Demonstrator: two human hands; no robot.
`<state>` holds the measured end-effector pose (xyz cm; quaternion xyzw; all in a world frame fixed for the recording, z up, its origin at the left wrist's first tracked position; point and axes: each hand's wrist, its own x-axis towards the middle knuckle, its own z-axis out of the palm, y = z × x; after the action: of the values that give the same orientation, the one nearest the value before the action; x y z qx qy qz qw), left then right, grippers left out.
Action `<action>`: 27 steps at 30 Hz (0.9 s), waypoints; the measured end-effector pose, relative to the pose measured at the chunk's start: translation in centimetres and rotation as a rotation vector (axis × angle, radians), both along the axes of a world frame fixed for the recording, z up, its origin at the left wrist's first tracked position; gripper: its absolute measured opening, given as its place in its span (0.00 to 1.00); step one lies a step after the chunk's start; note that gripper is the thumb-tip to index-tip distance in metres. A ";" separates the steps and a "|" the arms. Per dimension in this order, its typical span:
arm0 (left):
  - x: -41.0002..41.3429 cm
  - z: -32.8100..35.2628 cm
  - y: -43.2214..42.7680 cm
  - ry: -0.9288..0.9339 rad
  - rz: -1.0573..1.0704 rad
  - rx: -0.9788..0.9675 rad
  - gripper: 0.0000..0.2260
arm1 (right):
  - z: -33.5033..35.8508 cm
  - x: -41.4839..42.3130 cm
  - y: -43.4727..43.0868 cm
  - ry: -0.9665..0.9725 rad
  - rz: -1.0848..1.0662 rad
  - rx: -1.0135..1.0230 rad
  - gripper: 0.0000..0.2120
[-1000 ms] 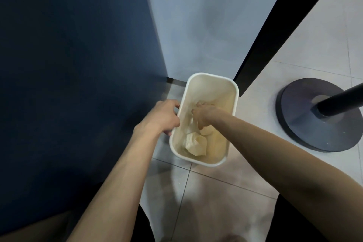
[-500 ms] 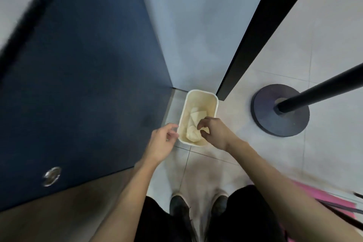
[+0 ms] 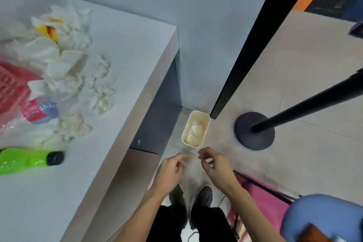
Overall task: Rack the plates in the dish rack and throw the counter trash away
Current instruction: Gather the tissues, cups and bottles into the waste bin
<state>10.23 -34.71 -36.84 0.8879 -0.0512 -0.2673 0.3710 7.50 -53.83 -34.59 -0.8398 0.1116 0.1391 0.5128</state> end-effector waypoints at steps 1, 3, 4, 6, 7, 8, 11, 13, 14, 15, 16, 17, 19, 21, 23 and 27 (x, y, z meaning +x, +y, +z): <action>-0.8 1.4 0.2 -0.009 -0.005 0.007 0.17 | 1.4 -0.8 0.3 0.002 0.020 -0.003 0.12; -2.3 4.4 0.9 -0.020 0.008 -0.001 0.16 | 4.3 -2.2 0.9 0.010 0.064 -0.006 0.12; -3.0 5.5 1.2 -0.021 0.019 -0.005 0.16 | 5.2 -2.7 1.1 0.005 0.076 -0.010 0.12; -3.9 7.1 1.5 -0.029 0.032 0.003 0.16 | 6.6 -3.4 1.3 -0.003 0.100 -0.023 0.12; -4.3 7.8 1.8 -0.035 0.048 0.003 0.16 | 7.3 -3.6 1.5 -0.006 0.118 -0.028 0.12; -4.7 8.4 2.0 -0.041 0.063 -0.002 0.16 | 7.8 -3.9 1.7 -0.008 0.131 -0.030 0.12; -5.8 10.1 2.3 -0.095 0.107 -0.022 0.16 | 9.2 -3.9 1.9 -0.020 0.172 -0.037 0.12; -6.0 10.9 2.7 -0.123 0.149 -0.043 0.16 | 9.8 -3.5 2.0 -0.037 0.197 -0.035 0.12; -6.1 11.3 2.9 -0.139 0.168 -0.048 0.16 | 10.0 -3.2 2.0 -0.050 0.213 -0.034 0.12; -6.3 11.7 3.1 -0.156 0.188 -0.051 0.16 | 10.2 -3.0 2.1 -0.065 0.232 -0.034 0.12; -6.5 12.2 3.3 -0.173 0.208 -0.050 0.16 | 10.3 -2.6 2.2 -0.080 0.250 -0.032 0.12; -6.7 12.6 3.6 -0.188 0.230 -0.049 0.16 | 10.5 -2.3 2.3 -0.094 0.273 -0.036 0.12; -7.3 13.3 4.4 -0.212 0.281 -0.045 0.16 | 11.0 -1.6 2.6 -0.115 0.336 -0.057 0.12; -8.1 14.0 5.4 -0.224 0.354 -0.047 0.16 | 11.4 -0.8 3.2 -0.150 0.420 -0.063 0.13; -9.2 15.0 6.6 -0.257 0.442 -0.041 0.16 | 12.1 -0.1 4.3 -0.219 0.561 -0.066 0.16; -12.6 16.7 10.2 -0.337 0.622 0.015 0.19 | 14.4 0.8 8.6 -0.303 0.869 -0.080 0.14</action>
<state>-2.38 -24.53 -20.10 0.8952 0.1631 0.0083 0.4146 8.35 -45.21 -20.21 -0.8386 -0.3219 0.2123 0.3847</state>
